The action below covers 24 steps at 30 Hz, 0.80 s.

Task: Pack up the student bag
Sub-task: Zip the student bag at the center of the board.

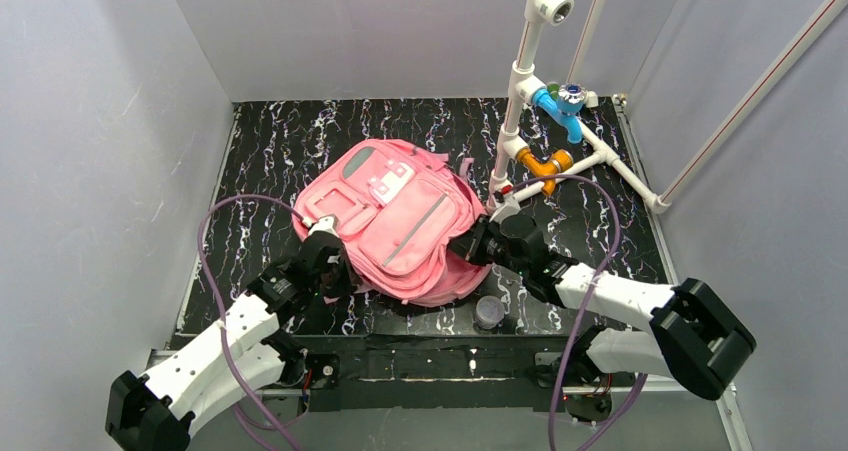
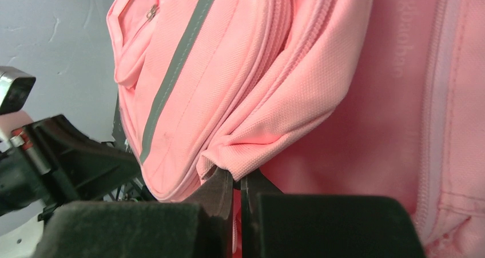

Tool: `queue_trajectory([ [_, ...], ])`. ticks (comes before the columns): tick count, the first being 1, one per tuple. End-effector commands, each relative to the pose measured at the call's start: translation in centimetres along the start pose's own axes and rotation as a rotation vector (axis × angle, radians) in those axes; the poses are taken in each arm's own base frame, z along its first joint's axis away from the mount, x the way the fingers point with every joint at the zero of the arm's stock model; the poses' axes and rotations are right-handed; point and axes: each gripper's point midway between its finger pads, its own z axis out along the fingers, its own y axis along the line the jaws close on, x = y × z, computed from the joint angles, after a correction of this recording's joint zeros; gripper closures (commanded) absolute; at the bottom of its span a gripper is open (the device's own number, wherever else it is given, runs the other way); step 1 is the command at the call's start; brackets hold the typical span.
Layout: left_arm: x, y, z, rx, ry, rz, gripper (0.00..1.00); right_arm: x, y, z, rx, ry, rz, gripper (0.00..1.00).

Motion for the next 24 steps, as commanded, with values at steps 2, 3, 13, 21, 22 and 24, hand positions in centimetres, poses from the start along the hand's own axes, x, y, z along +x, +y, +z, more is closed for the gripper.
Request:
queue_trajectory([
  [2,3.0,-6.5,-2.1,0.36,0.179,-0.06,1.0,-0.1,4.4,3.0,-0.098,0.004,-0.027,0.99],
  [3,3.0,-6.8,-1.9,0.374,0.178,-0.067,1.0,0.2,4.4,3.3,-0.094,0.014,-0.034,0.99],
  [13,-1.6,-2.3,-4.2,0.095,-0.052,-0.041,0.73,0.5,-0.3,-0.8,0.155,0.085,-0.261,0.63],
  [21,-8.8,3.8,-7.7,-0.311,-0.228,-0.149,0.02,1.8,1.5,-4.9,0.093,0.232,-0.424,0.41],
  [22,-9.5,4.2,-7.3,-0.314,-0.222,-0.187,0.02,2.2,2.6,-4.9,0.059,0.231,-0.438,0.39],
  [24,-10.7,5.2,-6.0,-0.288,-0.195,-0.297,0.02,3.2,4.3,-4.8,0.019,0.237,-0.471,0.37],
])
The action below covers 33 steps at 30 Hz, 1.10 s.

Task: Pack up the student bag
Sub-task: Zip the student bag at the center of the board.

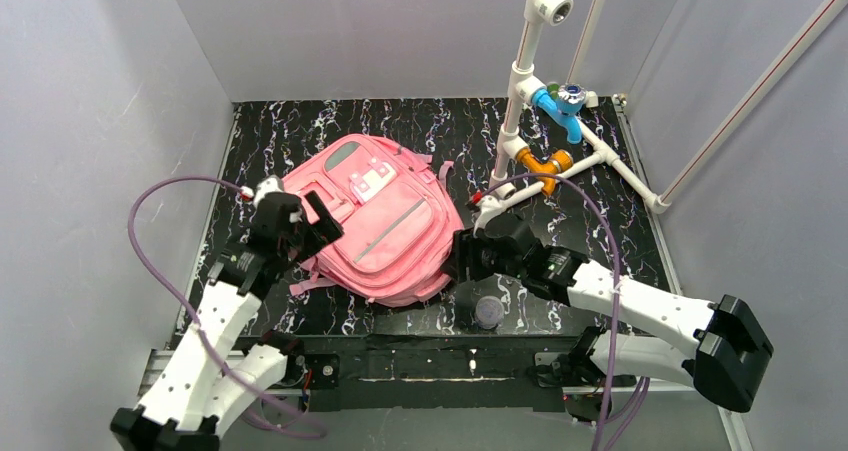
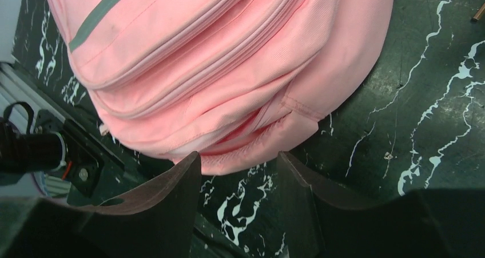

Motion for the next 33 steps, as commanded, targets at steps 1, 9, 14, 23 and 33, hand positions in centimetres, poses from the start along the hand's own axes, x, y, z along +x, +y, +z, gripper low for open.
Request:
queue_trajectory([
  [1,-1.3,4.7,3.0,-0.172,0.071,-0.143,0.02,0.4,4.6,-1.0,-0.104,0.027,-0.127,0.37],
  [9,-1.5,5.8,9.7,-0.097,0.241,-0.173,0.02,5.7,12.1,2.7,-0.227,0.08,-0.18,0.5],
  [14,1.6,7.8,10.5,-0.167,0.319,-0.2,0.13,5.5,8.7,6.2,-0.053,0.0,-0.161,0.61],
  [23,4.1,7.6,9.8,-0.096,0.322,-0.23,0.82,-4.4,-2.0,7.9,0.398,-0.162,-0.344,0.57],
  [33,3.4,1.5,6.7,0.218,0.336,-0.319,1.0,-3.2,7.7,5.3,0.156,-0.084,-0.354,0.42],
])
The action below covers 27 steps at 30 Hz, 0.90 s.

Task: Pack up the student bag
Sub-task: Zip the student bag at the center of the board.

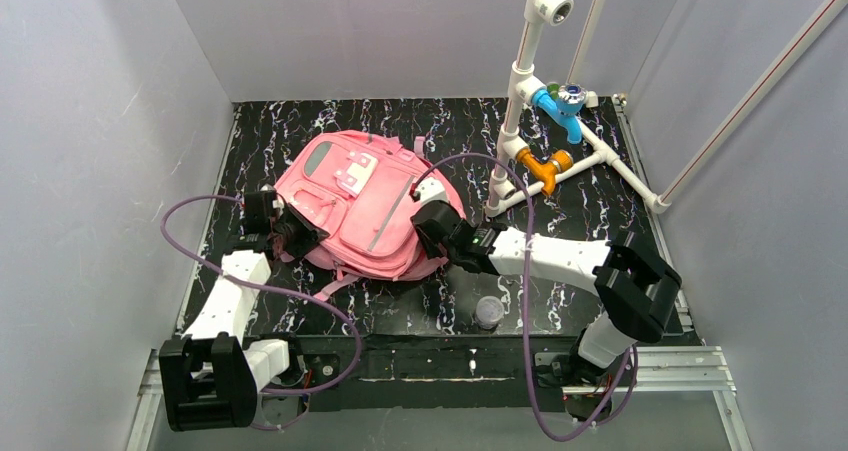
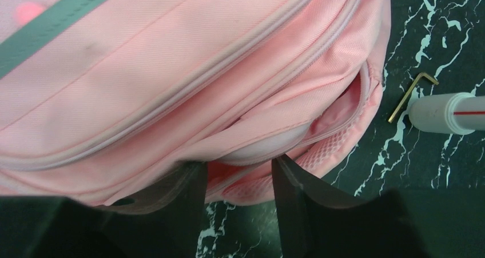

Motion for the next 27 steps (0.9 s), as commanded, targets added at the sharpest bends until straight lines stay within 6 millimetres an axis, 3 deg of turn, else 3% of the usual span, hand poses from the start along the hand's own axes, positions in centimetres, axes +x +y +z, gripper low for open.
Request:
queue_trajectory([
  [1,4.9,-2.7,-2.9,0.17,0.218,-0.003,1.0,-2.9,8.1,-6.6,-0.239,-0.129,0.087,0.38],
  [4,6.3,-3.6,-3.6,0.221,0.293,-0.062,1.0,-1.8,14.2,-8.9,-0.415,-0.126,0.156,0.31],
  [10,7.7,-3.9,-4.7,0.247,0.367,-0.124,1.0,0.0,19.6,-8.0,-0.513,-0.152,0.308,0.28],
  [17,7.4,-4.4,-6.0,0.256,0.326,-0.136,1.0,1.0,18.2,-3.1,-0.304,-0.278,0.414,0.37],
  [20,7.4,-4.5,-6.1,0.256,0.329,-0.146,1.0,1.5,17.8,-1.8,-0.244,-0.325,0.45,0.4],
  [27,7.8,-3.8,-5.6,0.227,0.344,-0.156,1.0,2.8,14.9,0.9,-0.031,-0.398,0.539,0.44],
])
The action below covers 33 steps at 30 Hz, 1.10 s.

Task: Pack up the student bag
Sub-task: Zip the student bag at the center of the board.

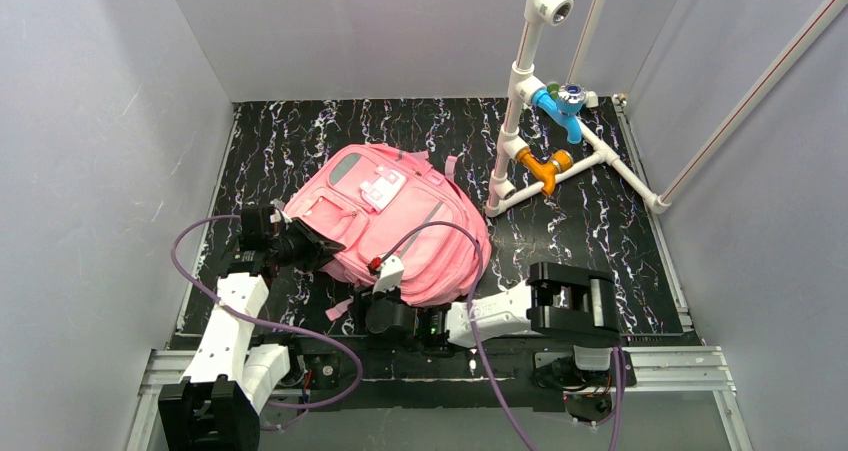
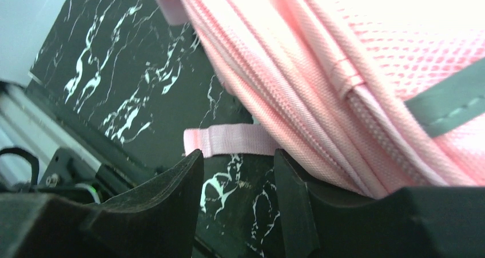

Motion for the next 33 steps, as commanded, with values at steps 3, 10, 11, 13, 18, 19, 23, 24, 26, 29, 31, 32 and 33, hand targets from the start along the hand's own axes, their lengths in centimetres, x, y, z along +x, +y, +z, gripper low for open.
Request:
queue_trajectory([
  [3,3.1,-0.9,-1.1,0.063,0.146,-0.021,1.0,-3.3,-5.1,2.2,0.242,-0.247,0.054,0.44],
  [10,3.1,-1.1,-1.1,0.062,0.154,-0.013,1.0,-3.4,-5.8,3.9,0.274,-0.308,-0.018,0.51],
  [11,3.1,-1.0,-1.1,0.06,0.154,-0.013,1.0,-3.4,-5.6,4.2,0.269,-0.313,-0.028,0.54],
  [13,3.1,-0.9,-1.1,0.054,0.155,-0.016,1.0,-3.5,-5.3,4.5,0.272,-0.323,-0.04,0.56],
  [18,3.3,-0.6,-1.1,0.047,0.162,-0.017,1.0,-4.2,-4.8,5.7,0.27,-0.355,-0.057,0.59],
  [19,3.3,-0.6,-1.1,0.046,0.162,-0.016,1.0,-4.3,-4.7,5.8,0.267,-0.359,-0.066,0.62],
  [23,3.3,-0.5,-1.1,0.037,0.163,-0.008,1.0,-4.5,-5.5,6.2,0.3,-0.373,-0.086,0.76],
  [24,3.3,-0.4,-1.1,0.032,0.162,-0.006,1.0,-4.5,-5.8,6.2,0.302,-0.372,-0.087,0.81],
  [26,3.2,-0.3,-1.1,0.023,0.159,-0.002,1.0,-4.7,-5.9,6.2,0.293,-0.371,-0.086,0.89],
  [29,2.8,0.1,-0.9,0.0,0.135,0.002,1.0,-5.2,-5.3,5.9,0.251,-0.365,-0.107,0.99],
  [31,2.2,0.3,-0.7,-0.018,0.112,0.016,1.0,-5.0,-4.3,5.6,0.186,-0.329,-0.118,0.99],
  [32,1.7,0.4,-0.5,-0.029,0.099,0.028,1.0,-4.8,-3.6,5.4,0.142,-0.302,-0.129,0.99],
  [33,1.2,0.6,-0.3,-0.047,0.087,0.047,1.0,-4.5,-3.1,5.0,0.104,-0.268,-0.145,0.99],
])
